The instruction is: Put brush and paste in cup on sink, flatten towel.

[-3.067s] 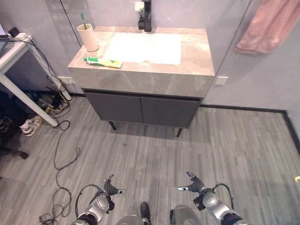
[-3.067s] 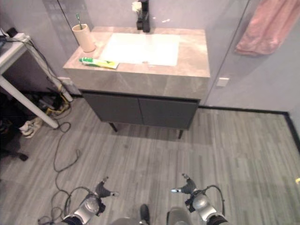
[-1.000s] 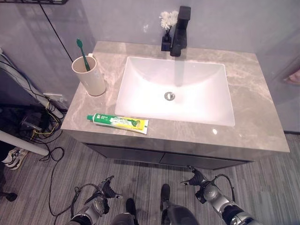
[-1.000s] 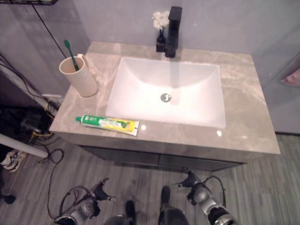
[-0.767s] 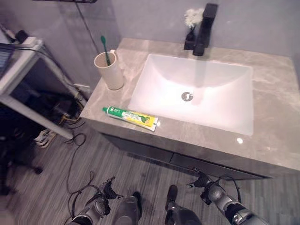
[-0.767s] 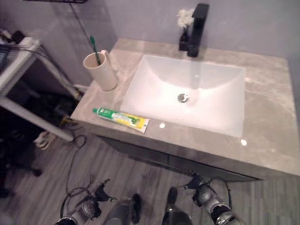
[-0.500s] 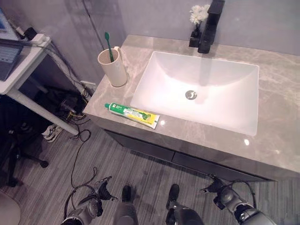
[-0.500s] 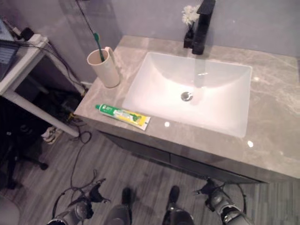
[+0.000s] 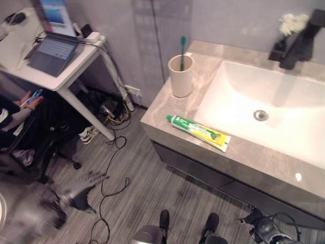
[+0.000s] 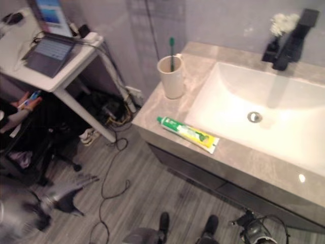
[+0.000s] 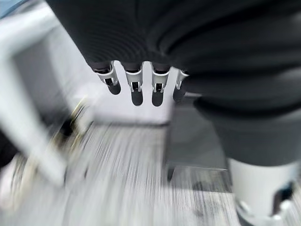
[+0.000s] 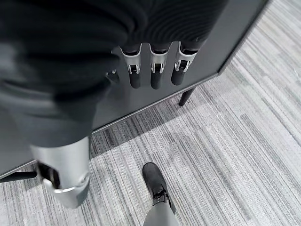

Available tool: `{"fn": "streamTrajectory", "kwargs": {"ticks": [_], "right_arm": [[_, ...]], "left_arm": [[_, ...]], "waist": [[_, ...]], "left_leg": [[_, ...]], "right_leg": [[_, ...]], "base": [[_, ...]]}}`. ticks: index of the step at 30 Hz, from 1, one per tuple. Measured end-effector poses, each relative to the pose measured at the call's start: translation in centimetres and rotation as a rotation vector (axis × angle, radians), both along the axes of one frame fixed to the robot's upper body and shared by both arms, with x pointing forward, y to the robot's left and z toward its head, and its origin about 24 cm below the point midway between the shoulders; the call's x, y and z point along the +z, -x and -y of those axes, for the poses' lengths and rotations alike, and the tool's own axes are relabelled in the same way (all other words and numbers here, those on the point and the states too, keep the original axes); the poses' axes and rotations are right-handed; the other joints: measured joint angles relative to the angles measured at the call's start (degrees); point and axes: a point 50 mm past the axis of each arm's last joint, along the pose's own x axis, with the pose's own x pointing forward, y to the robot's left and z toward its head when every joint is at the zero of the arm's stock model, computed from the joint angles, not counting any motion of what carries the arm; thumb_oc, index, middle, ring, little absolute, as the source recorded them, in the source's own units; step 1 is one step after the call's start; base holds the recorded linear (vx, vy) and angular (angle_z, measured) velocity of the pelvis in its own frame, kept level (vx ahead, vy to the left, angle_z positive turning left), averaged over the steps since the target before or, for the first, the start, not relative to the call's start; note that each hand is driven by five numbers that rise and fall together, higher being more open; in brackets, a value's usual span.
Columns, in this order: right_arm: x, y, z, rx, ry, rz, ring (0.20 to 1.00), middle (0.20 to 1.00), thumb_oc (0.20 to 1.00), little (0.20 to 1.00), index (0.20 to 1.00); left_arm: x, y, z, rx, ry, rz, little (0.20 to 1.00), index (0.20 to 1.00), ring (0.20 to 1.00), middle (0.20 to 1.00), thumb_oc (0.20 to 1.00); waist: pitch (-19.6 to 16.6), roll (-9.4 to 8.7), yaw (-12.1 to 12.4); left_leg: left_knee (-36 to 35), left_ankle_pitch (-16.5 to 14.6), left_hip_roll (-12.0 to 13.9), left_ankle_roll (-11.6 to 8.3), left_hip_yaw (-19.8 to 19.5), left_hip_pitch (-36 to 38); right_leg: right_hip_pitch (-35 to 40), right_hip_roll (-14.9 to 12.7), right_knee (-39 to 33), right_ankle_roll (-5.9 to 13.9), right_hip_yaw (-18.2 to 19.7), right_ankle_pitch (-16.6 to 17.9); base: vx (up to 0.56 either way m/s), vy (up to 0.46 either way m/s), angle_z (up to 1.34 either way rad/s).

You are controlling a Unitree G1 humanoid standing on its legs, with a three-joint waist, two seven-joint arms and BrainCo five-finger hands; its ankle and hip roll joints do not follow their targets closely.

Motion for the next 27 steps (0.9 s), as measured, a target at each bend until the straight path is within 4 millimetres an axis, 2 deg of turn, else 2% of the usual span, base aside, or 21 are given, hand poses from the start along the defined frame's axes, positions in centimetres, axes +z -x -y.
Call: {"fn": "streamTrajectory", "kwargs": {"ticks": [1,2,4,6,7,10,11,13,14,15,17,19,22,24,25,27], "right_arm": [[-0.1,0.1,-0.2,-0.001,-0.008,-0.007,1.000,1.000,1.000,1.000,1.000],[-0.5,0.6,-0.6,0.003,-0.025,-0.014,1.000,1.000,1.000,1.000,1.000],[-1.8,3.6,-1.4,-0.015,-0.061,-0.111,1.000,1.000,1.000,1.000,1.000],[-2.4,5.5,-1.8,-0.018,-0.081,-0.172,1.000,1.000,1.000,1.000,1.000],[-2.6,6.6,-1.7,-0.034,-0.075,-0.209,1.000,1.000,1.000,1.000,1.000],[-2.4,5.6,-1.7,-0.048,-0.079,-0.176,1.000,1.000,1.000,1.000,1.000],[-2.2,4.2,-2.0,-0.042,-0.088,-0.142,1.000,1.000,1.000,1.000,1.000],[-2.1,2.9,-2.5,-0.039,-0.103,-0.103,1.000,1.000,1.000,1.000,1.000],[-1.9,2.1,-2.7,-0.041,-0.113,-0.071,1.000,1.000,1.000,1.000,1.000],[-1.6,0.6,-3.1,-0.062,-0.144,-0.006,1.000,1.000,1.000,1.000,1.000],[-1.4,-0.7,-3.8,-0.066,-0.168,0.032,1.000,1.000,1.000,1.000,1.000],[-1.6,-0.8,-4.3,-0.058,-0.181,0.031,1.000,1.000,1.000,1.000,1.000],[-2.0,0.7,-4.0,-0.074,-0.173,-0.006,1.000,1.000,1.000,1.000,1.000],[-1.9,0.1,-4.2,-0.068,-0.176,0.005,1.000,1.000,1.000,1.000,1.000],[-1.8,0.0,-4.0,-0.072,-0.172,0.007,1.000,1.000,1.000,1.000,1.000],[-1.8,0.0,-4.0,-0.074,-0.174,0.007,1.000,1.000,1.000,1.000,1.000]], "left_arm": [[0.9,-0.3,-0.4,0.070,0.095,0.073,1.000,1.000,1.000,1.000,1.000],[1.3,-0.1,-0.7,0.118,0.172,0.111,1.000,1.000,1.000,1.000,1.000],[2.2,-0.5,-0.1,0.124,0.287,0.155,1.000,1.000,1.000,1.000,1.000],[3.3,-0.8,1.1,0.068,0.312,0.167,1.000,1.000,1.000,1.000,1.000],[3.5,-0.8,2.1,0.026,0.341,0.162,1.000,1.000,1.000,1.000,1.000],[3.3,-0.9,3.0,-0.009,0.366,0.135,1.000,1.000,1.000,1.000,1.000],[3.1,-1.1,3.0,-0.012,0.356,0.117,1.000,1.000,1.000,1.000,1.000],[3.1,-1.3,2.9,-0.004,0.341,0.113,1.000,1.000,1.000,1.000,1.000],[3.3,-1.4,3.0,-0.010,0.339,0.120,1.000,1.000,1.000,1.000,1.000],[3.6,-1.7,3.4,-0.029,0.342,0.132,1.000,1.000,1.000,1.000,1.000],[3.7,-1.8,3.4,-0.033,0.340,0.137,1.000,1.000,1.000,1.000,1.000],[4.0,-1.9,3.4,-0.038,0.340,0.152,1.000,1.000,1.000,1.000,1.000],[4.8,-2.1,3.2,-0.034,0.337,0.189,1.000,1.000,1.000,1.000,1.000],[5.5,-2.3,3.0,-0.032,0.334,0.221,1.000,1.000,1.000,1.000,1.000],[5.7,-2.4,3.1,-0.036,0.341,0.237,1.000,1.000,1.000,1.000,1.000],[6.1,-2.6,3.1,-0.035,0.358,0.265,1.000,1.000,1.000,1.000,1.000]], "waist": [[-1.1,1.59,-0.8],[-1.3,1.82,-2.3],[-1.5,2.06,-2.3],[-1.3,1.55,-3.0],[-1.4,1.24,-2.7],[-1.3,1.02,-3.8],[-1.2,0.48,-4.4],[-0.9,0.17,-5.9],[-0.8,0.06,-6.3],[-0.7,0.06,-6.5],[-0.4,0.34,-7.1],[-0.2,0.54,-8.0],[0.0,0.17,-8.6],[0.6,-0.70,-7.3],[0.8,-1.00,-8.1],[1.0,-1.28,-8.1]], "left_leg": [[0.0,0.0,-0.2,-0.06,-0.5,-0.3],[0.0,0.0,-0.2,-0.12,-1.5,-0.1],[0.0,0.5,0.3,-0.87,-3.4,-0.5],[0.0,1.0,0.5,-2.47,-6.5,-2.7],[0.0,1.5,0.9,-3.09,-6.0,-4.3],[0.0,2.1,1.1,-3.23,-5.5,-5.7],[0.0,2.2,1.1,-3.16,-4.2,-6.1],[0.0,2.2,1.1,-3.02,-2.9,-6.4],[0.0,2.3,1.0,-3.06,-2.0,-6.7],[0.0,2.5,0.9,-2.93,0.8,-7.7],[-0.1,2.4,0.8,-2.73,3.2,-8.3],[-0.3,2.1,1.1,-2.32,4.9,-8.3],[-0.1,2.1,1.8,-1.99,5.6,-8.2],[-0.1,2.0,2.2,-1.97,7.4,-8.2],[-0.1,1.9,2.4,-2.11,7.6,-8.3],[-0.1,1.9,2.6,-2.13,7.9,-8.4]], "right_leg": [[0.3,-0.3,0.0,0.29,-0.2,-0.1],[1.0,-0.2,-0.1,0.57,-1.0,-0.3],[1.7,0.2,-0.3,0.69,-2.9,-0.9],[1.4,0.3,-0.5,0.37,-6.5,-1.6],[-0.1,0.4,-0.5,0.35,-6.9,-1.6],[-1.4,0.4,-0.5,0.03,-6.7,-1.2],[-2.4,0.4,-0.5,0.03,-5.4,-0.5],[-3.6,0.3,-0.5,-0.24,-4.1,0.0],[-4.7,0.3,-0.5,-0.23,-3.1,0.2],[-7.3,0.2,-0.5,-0.28,-0.2,1.2],[-9.1,0.2,-0.5,-0.25,2.3,2.0],[-10.0,0.5,-0.5,-0.79,3.4,2.8],[-10.5,1.6,-0.5,-1.14,4.4,2.5],[-11.4,2.1,-0.5,-1.32,5.8,2.6],[-11.6,2.3,-0.5,-1.33,5.9,2.6],[-11.9,2.5,-0.5,-1.46,6.2,2.5]], "base": [[-0.08,-0.082,0.15],[-0.10,-0.107,0.33],[-0.07,-0.070,0.57],[-0.02,-0.038,0.79],[-0.01,-0.025,0.46],[-0.01,0.000,-0.01],[-0.04,0.031,-0.33],[-0.04,0.063,-0.39],[-0.05,0.050,-0.67],[-0.03,0.022,-0.81],[-0.01,0.009,-0.79],[-0.01,0.003,-0.49],[-0.01,-0.025,-0.16],[0.00,-0.024,-0.36],[-0.01,-0.036,-0.23],[0.00,-0.016,-0.08]]}}
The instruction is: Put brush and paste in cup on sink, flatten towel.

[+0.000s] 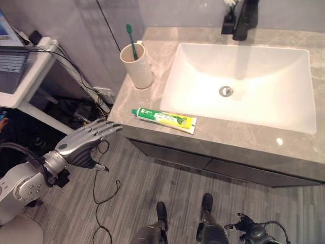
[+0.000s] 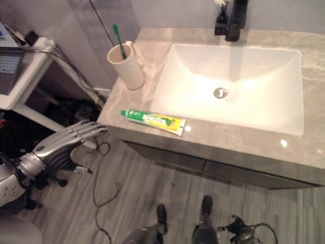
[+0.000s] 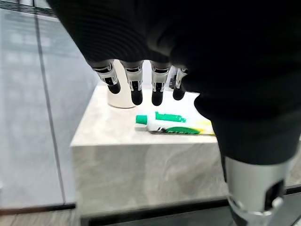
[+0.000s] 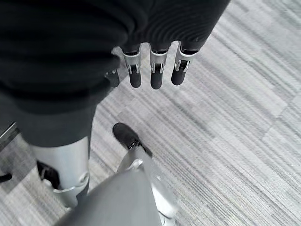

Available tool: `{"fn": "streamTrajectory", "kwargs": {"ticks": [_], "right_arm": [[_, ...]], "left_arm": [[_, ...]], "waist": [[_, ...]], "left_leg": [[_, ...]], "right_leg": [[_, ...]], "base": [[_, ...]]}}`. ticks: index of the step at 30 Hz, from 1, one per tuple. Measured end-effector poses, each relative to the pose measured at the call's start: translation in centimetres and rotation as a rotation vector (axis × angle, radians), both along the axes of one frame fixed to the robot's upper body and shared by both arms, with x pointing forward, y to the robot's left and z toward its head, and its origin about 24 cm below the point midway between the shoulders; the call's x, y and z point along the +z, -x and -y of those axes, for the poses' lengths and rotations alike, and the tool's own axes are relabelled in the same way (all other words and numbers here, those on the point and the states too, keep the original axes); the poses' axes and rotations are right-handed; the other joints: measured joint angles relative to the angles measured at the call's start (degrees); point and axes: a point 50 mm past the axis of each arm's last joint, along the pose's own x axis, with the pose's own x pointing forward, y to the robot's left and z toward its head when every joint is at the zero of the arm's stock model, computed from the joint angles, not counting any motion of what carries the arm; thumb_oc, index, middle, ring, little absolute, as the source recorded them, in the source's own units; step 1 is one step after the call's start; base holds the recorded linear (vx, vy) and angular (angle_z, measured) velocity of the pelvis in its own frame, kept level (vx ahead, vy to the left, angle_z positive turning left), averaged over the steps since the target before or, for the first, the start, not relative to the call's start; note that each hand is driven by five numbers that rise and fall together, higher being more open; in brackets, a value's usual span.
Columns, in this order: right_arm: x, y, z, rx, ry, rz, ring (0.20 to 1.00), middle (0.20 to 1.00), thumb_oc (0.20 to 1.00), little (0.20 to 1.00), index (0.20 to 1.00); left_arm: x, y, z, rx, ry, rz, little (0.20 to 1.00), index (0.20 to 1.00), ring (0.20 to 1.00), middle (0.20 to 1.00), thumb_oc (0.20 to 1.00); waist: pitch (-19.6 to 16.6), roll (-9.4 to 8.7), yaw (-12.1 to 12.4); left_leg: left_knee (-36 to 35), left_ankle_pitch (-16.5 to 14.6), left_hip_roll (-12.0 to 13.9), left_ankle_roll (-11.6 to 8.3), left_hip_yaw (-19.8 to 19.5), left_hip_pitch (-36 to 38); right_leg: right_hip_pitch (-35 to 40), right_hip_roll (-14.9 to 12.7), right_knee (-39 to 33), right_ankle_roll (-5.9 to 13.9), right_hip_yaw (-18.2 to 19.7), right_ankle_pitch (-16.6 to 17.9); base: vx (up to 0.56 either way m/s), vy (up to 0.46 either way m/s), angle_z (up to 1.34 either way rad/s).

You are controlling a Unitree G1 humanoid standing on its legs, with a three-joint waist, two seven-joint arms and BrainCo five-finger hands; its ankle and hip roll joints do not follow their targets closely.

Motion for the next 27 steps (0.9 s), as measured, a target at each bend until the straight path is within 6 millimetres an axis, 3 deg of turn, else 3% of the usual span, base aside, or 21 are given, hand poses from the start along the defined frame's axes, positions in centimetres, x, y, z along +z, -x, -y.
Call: {"fn": "streamTrajectory", "kwargs": {"ticks": [9,18,22,27], "right_arm": [[-0.4,0.6,-0.3,0.000,-0.008,-0.026,1.000,1.000,1.000,1.000,1.000],[-0.2,-1.2,-1.6,0.023,-0.036,0.016,1.000,1.000,1.000,1.000,1.000],[-0.1,-2.0,-2.2,0.038,-0.048,0.043,1.000,1.000,1.000,1.000,1.000],[-0.1,-1.9,-2.3,0.022,-0.054,0.047,1.000,1.000,1.000,1.000,1.000]], "left_arm": [[0.8,-0.7,0.1,0.028,0.099,0.099,1.000,1.000,1.000,1.000,1.000],[-0.5,-2.5,-0.2,0.097,0.274,0.103,1.000,1.000,1.000,1.000,1.000],[-1.0,-2.6,0.0,0.102,0.271,0.080,1.000,1.000,1.000,1.000,1.000],[-0.8,-2.8,0.1,0.104,0.273,0.089,1.000,1.000,1.000,1.000,1.000]], "waist": [[1.2,-1.96,-0.7],[1.1,-3.16,-1.9],[0.5,-4.52,-2.1],[0.3,-4.84,-2.1]], "left_leg": [[0.0,0.0,0.8,0.06,1.6,-0.9],[0.0,0.0,1.0,0.00,2.3,-2.1],[0.0,-0.3,1.0,0.08,3.3,-2.5],[0.0,-0.3,1.0,0.10,3.6,-3.2]], "right_leg": [[-1.7,1.0,0.0,-0.19,1.5,0.1],[-3.4,1.4,0.0,-0.45,2.6,0.2],[-4.3,1.5,0.0,-0.46,3.4,0.3],[-5.2,1.6,0.1,-0.96,3.9,0.7]], "base": [[0.01,-0.021,-0.09],[0.03,-0.016,-0.05],[0.03,-0.010,-0.09],[0.02,-0.009,-0.05]]}}
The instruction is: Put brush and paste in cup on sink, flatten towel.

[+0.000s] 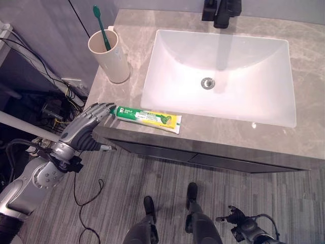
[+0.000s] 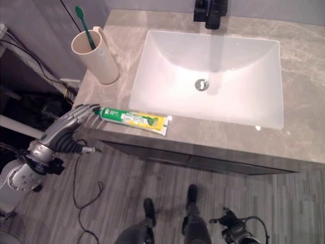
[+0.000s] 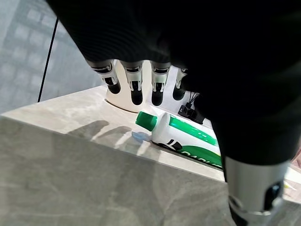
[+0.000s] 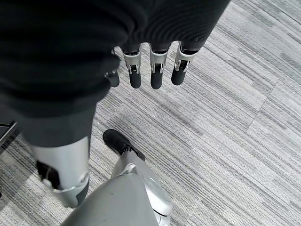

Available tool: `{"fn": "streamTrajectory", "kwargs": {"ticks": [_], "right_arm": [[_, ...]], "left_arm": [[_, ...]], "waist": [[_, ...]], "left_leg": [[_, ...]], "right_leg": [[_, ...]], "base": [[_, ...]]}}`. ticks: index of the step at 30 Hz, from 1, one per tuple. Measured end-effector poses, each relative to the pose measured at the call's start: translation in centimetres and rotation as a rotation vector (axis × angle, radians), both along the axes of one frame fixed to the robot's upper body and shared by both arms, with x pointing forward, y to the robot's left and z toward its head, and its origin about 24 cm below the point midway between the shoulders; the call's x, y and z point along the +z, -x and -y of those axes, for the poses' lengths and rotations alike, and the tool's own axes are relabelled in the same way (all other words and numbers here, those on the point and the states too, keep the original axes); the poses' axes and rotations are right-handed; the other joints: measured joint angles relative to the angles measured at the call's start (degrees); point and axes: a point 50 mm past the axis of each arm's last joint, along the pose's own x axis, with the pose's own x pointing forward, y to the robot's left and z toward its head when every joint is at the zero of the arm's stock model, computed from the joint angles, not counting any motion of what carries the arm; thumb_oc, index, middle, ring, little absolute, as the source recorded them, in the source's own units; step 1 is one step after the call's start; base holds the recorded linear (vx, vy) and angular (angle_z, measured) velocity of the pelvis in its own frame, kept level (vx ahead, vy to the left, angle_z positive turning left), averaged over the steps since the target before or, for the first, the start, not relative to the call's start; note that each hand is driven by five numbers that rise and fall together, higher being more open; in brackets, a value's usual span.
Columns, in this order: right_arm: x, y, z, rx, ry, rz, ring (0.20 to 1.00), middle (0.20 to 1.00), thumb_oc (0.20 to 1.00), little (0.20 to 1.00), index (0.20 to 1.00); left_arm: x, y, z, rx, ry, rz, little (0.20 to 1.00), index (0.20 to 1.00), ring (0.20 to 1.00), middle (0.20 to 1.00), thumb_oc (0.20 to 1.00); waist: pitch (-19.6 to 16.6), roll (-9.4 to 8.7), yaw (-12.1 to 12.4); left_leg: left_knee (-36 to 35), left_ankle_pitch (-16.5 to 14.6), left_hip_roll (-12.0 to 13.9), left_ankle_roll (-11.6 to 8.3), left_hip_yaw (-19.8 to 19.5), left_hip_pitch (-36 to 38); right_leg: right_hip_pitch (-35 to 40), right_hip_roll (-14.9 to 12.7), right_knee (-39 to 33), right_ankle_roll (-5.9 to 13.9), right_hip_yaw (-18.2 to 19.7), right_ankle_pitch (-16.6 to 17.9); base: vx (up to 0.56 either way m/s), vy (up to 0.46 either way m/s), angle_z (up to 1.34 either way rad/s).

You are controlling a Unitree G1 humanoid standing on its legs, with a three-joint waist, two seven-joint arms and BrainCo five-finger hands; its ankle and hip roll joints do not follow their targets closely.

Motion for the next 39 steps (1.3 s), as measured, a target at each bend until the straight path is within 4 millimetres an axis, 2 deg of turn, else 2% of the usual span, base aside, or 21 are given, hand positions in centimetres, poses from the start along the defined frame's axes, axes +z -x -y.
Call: {"fn": "streamTrajectory", "kwargs": {"ticks": [3,5,8,21,26,27,31,32,35,36,39], "right_arm": [[-0.1,0.1,0.0,-0.002,0.001,-0.004,1.000,1.000,1.000,1.000,1.000],[-0.1,0.2,-0.1,-0.004,0.000,-0.008,1.000,1.000,1.000,1.000,1.000],[-0.1,0.2,-0.1,-0.006,0.000,-0.009,1.000,1.000,1.000,1.000,1.000],[-0.2,0.3,-0.2,0.072,0.045,-0.040,1.000,1.000,1.000,1.000,1.000],[-0.2,0.2,-0.2,0.064,0.044,-0.038,1.000,1.000,1.000,1.000,1.000],[-0.2,0.2,-0.1,0.058,0.043,-0.036,1.000,1.000,1.000,1.000,1.000],[-0.1,0.3,0.1,0.025,0.038,-0.030,1.000,1.000,1.000,1.000,1.000],[-0.1,0.3,0.2,0.014,0.033,-0.029,1.000,1.000,1.000,1.000,1.000],[-0.1,0.5,0.5,-0.040,0.023,-0.023,1.000,1.000,1.000,1.000,1.000],[-0.1,0.7,0.7,-0.044,0.029,-0.029,1.000,1.000,1.000,1.000,1.000],[-0.2,1.1,1.0,-0.055,0.035,-0.041,1.000,1.000,1.000,1.000,1.000]], "left_arm": [[-0.3,-0.2,0.4,-0.005,0.038,-0.002,1.000,1.000,1.000,1.000,1.000],[-1.2,-0.4,0.6,-0.002,0.129,-0.034,1.000,1.000,1.000,1.000,1.000],[-1.5,-0.5,0.5,0.007,0.226,-0.063,1.000,1.000,1.000,1.000,1.000],[-1.1,-1.0,0.8,-0.014,0.288,-0.089,1.000,1.000,1.000,1.000,1.000],[-2.0,-1.1,0.6,0.001,0.275,-0.131,1.000,1.000,1.000,1.000,1.000],[-2.2,-1.2,0.5,0.008,0.264,-0.137,0.903,0.903,0.903,0.903,0.903],[-3.0,-1.3,0.0,0.038,0.218,-0.161,0.846,0.846,0.846,0.846,0.846],[-3.1,-1.3,-0.1,0.043,0.209,-0.161,0.784,0.784,0.784,0.784,0.784],[-3.5,-1.5,-0.7,0.080,0.193,-0.159,0.752,0.752,0.752,0.752,0.752],[-3.6,-1.5,-0.9,0.093,0.190,-0.167,0.777,0.777,0.777,0.777,0.777],[-4.5,-1.5,-1.0,0.112,0.224,-0.180,0.762,0.762,0.762,0.762,0.762]], "waist": [[0.0,0.00,-0.1],[0.0,0.00,-0.1],[0.0,-0.04,-0.1],[-0.1,0.08,-0.1],[-0.8,1.24,-0.1],[-1.0,1.61,-0.1],[-1.9,2.83,-0.2],[-2.0,2.96,-0.2],[-2.1,3.04,-0.2],[-2.1,2.97,-0.2],[-2.5,2.93,-0.2]], "left_leg": [[0.0,0.0,0.1,0.01,0.1,-0.2],[0.0,0.0,0.4,0.00,0.4,-0.3],[0.0,0.0,0.6,-0.03,1.4,-0.2],[0.0,-0.1,1.1,-0.21,2.6,-0.6],[0.0,-0.1,1.1,-0.24,2.7,-0.6],[0.0,-0.1,1.1,-0.24,2.7,-0.5],[0.0,-0.1,1.1,-0.25,2.9,-0.4],[0.0,-0.1,1.1,-0.25,3.0,-0.3],[0.0,-0.2,1.1,-0.29,3.7,0.6],[-0.1,-0.4,1.1,-0.50,4.3,1.3],[-0.3,-0.6,0.9,-0.59,4.8,1.6]], "right_leg": [[-0.2,0.2,0.3,-0.06,0.1,0.1],[-0.5,0.5,0.1,-0.07,0.4,0.0],[-0.9,0.8,0.0,-0.08,1.1,0.0],[-2.0,1.5,-0.1,-0.40,2.2,0.2],[-2.0,1.5,0.3,-0.63,2.2,0.3],[-2.0,1.5,0.3,-0.62,2.2,0.3],[-2.0,1.6,0.3,-0.51,2.5,0.3],[-1.9,1.6,0.3,-0.51,2.6,0.3],[-1.5,1.8,0.0,-0.45,3.5,0.3],[-1.0,1.8,-0.1,-0.45,3.9,0.3],[-1.0,1.8,-0.1,-0.62,4.7,0.2]], "base": [[0.02,-0.010,-0.02],[0.04,-0.020,-0.07],[0.02,-0.008,-0.13],[0.02,-0.005,-0.05],[0.01,0.000,0.00],[0.00,0.000,0.00],[0.01,0.007,-0.02],[0.02,0.025,-0.04],[0.01,0.023,-0.12],[0.00,0.011,-0.20],[0.00,0.013,-0.09]]}}
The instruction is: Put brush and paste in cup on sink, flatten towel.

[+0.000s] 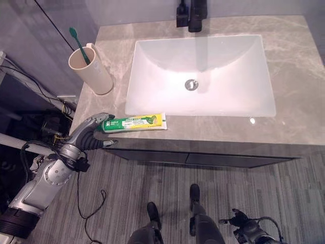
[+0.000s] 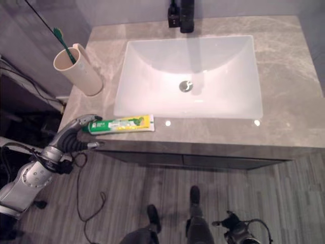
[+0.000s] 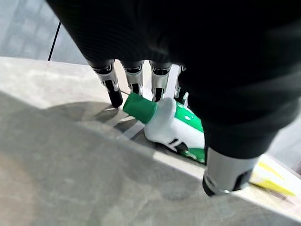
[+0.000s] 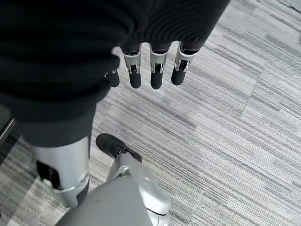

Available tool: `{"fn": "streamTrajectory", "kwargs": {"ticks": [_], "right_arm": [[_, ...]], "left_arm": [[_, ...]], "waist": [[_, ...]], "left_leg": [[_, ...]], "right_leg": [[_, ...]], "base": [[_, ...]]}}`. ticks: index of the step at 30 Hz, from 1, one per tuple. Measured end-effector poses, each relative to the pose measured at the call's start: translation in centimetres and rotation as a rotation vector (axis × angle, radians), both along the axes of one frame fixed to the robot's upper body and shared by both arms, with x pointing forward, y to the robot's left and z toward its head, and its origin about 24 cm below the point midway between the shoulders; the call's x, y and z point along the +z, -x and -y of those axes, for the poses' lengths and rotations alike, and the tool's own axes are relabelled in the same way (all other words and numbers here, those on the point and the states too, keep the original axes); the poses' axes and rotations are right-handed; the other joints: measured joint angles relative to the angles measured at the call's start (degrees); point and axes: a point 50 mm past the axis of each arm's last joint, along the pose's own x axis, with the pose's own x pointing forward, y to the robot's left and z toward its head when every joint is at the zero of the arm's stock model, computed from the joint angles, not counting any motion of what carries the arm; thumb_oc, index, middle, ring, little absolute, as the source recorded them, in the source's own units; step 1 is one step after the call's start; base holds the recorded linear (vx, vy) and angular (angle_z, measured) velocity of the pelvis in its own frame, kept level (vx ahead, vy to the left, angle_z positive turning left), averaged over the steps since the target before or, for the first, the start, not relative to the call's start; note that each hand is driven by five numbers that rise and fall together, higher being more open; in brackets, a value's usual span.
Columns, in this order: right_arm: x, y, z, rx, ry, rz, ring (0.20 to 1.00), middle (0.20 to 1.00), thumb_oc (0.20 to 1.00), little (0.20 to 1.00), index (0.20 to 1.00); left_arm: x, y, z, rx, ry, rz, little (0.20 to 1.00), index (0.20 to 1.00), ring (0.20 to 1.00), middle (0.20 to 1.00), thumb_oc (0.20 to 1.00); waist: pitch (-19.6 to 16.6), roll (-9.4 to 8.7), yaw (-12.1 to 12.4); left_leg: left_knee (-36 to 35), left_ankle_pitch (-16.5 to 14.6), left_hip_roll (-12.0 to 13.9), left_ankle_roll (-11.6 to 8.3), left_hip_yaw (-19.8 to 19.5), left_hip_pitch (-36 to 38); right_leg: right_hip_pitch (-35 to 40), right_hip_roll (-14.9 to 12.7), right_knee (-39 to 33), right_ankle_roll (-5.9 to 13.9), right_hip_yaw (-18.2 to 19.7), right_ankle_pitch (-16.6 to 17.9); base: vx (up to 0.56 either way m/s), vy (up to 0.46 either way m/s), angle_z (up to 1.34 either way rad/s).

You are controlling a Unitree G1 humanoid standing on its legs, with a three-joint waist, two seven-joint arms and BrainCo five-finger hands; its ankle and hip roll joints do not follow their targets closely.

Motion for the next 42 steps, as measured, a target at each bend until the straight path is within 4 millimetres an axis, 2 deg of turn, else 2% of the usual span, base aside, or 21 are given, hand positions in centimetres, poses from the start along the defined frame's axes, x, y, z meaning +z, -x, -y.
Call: {"fn": "streamTrajectory", "kwargs": {"ticks": [3,7,8,9,14,24,28,30,32,33,34,38,42], "right_arm": [[0.0,0.2,0.1,-0.026,-0.005,0.002,1.000,1.000,1.000,1.000,1.000],[0.0,0.2,0.3,-0.047,-0.008,0.005,1.000,1.000,1.000,1.000,1.000],[0.0,0.2,0.3,-0.047,-0.008,0.004,1.000,1.000,1.000,1.000,1.000],[0.0,0.2,0.3,-0.046,-0.007,0.004,1.000,1.000,1.000,1.000,1.000],[0.0,0.2,0.3,-0.044,-0.006,0.004,1.000,1.000,1.000,1.000,1.000],[0.0,0.4,0.4,-0.031,0.004,-0.006,1.000,1.000,1.000,1.000,1.000],[0.0,0.9,0.8,-0.046,0.011,-0.018,1.000,1.000,1.000,1.000,1.000],[-0.3,2.2,1.4,-0.084,0.017,-0.056,1.000,1.000,1.000,1.000,1.000],[-0.4,3.3,1.9,-0.183,-0.003,-0.046,1.000,1.000,1.000,1.000,1.000],[-0.4,3.6,2.1,-0.205,-0.006,-0.045,1.000,1.000,1.000,1.000,1.000],[-0.5,4.4,2.2,-0.223,-0.007,-0.060,1.000,1.000,1.000,1.000,1.000],[-0.9,6.4,2.4,-0.242,0.001,-0.115,1.000,1.000,1.000,1.000,1.000],[-1.0,6.8,2.4,-0.234,0.005,-0.130,1.000,1.000,1.000,1.000,1.000]], "left_arm": [[-0.1,-0.1,0.0,0.006,0.009,0.006,0.740,0.740,0.740,0.740,0.740],[-0.1,-0.2,0.0,0.009,0.013,0.008,0.752,0.752,0.752,0.752,0.752],[-0.2,-0.1,0.1,0.011,0.021,0.008,0.702,0.702,0.702,0.702,0.702],[-0.2,-0.2,0.1,0.014,0.024,0.010,0.696,0.696,0.696,0.696,0.696],[-0.9,-0.3,-0.2,0.046,0.052,-0.005,0.689,0.689,0.689,0.689,0.689],[-1.4,-0.4,-0.5,0.066,0.062,-0.021,0.658,0.658,0.658,0.658,0.658],[-2.1,-1.1,0.1,0.054,0.036,-0.038,0.630,0.630,0.630,0.630,0.630],[-2.9,-2.2,1.4,0.032,0.059,-0.057,0.614,0.614,0.614,0.614,0.614],[-3.0,-2.7,2.2,-0.009,-0.016,-0.071,0.539,0.539,0.539,0.539,0.539],[-3.0,-2.8,2.4,-0.015,-0.020,-0.070,0.307,0.307,0.307,0.307,0.307],[-2.9,-2.9,2.7,-0.024,-0.034,-0.062,0.200,0.200,0.200,0.200,0.200],[-2.9,-3.1,3.8,-0.075,-0.066,-0.064,0.200,0.200,0.200,0.200,0.200],[-3.7,-2.7,5.0,-0.141,-0.128,-0.104,0.200,0.200,0.200,0.200,0.200]], "waist": [[-0.2,-0.14,0.0],[-0.2,-0.13,0.0],[-0.4,-0.13,0.0],[-0.5,-0.14,0.0],[-1.1,0.06,-0.1],[-1.7,-0.95,-0.1],[-1.7,-0.96,0.0],[-2.3,-0.69,0.3],[-3.4,-0.81,0.4],[-3.4,-0.80,0.4],[-3.5,-0.81,0.4],[-4.2,-0.55,0.5],[-4.7,-0.21,0.3]], "left_leg": [[0.0,0.0,-0.1,0.03,0.2,0.1],[0.0,0.0,-0.2,0.07,0.3,0.2],[0.0,0.0,-0.2,0.13,0.3,0.2],[0.0,0.0,-0.2,0.14,0.3,0.2],[0.0,-0.2,-0.2,0.35,0.6,0.9],[0.0,-0.4,-0.3,0.32,1.2,1.9],[0.0,-0.5,0.0,0.31,0.6,3.3],[0.0,-0.7,0.2,0.21,-0.5,4.6],[0.0,-1.1,0.2,-0.04,-1.6,4.8],[-0.1,-1.1,0.1,-0.01,-1.7,4.9],[0.0,-1.2,-0.1,0.15,-1.8,4.9],[0.0,-1.1,-0.2,0.62,-2.1,4.9],[0.0,-1.3,0.0,0.73,-2.0,5.9]], "right_leg": [[0.0,0.0,0.0,0.13,0.2,0.1],[0.0,-0.1,0.0,0.26,0.3,0.2],[0.0,-0.1,0.0,0.40,0.3,0.3],[0.0,-0.1,0.0,0.43,0.3,0.3],[0.6,-0.1,0.0,0.48,0.5,0.3],[1.3,0.0,0.0,0.55,1.1,0.3],[3.1,0.0,0.0,0.49,0.2,0.0],[4.9,0.0,0.0,0.37,-0.8,-0.8],[5.7,-0.2,0.0,0.48,-1.6,-1.3],[5.9,-0.3,0.0,0.53,-1.7,-1.3],[5.9,-0.5,0.0,0.56,-1.7,-1.3],[6.2,-0.7,0.0,0.68,-2.2,-1.4],[7.1,-0.4,0.0,0.73,-2.4,-1.4]], "base": [[0.00,0.000,0.00],[0.00,0.000,0.00],[0.00,0.000,0.00],[0.00,0.000,0.00],[-0.01,0.002,-0.03],[0.00,-0.008,-0.03],[0.02,-0.066,0.08],[0.05,0.038,0.27],[0.02,0.038,0.25],[0.01,0.025,0.09],[0.01,0.024,0.06],[0.00,0.020,0.04],[0.00,0.007,-0.02]]}}
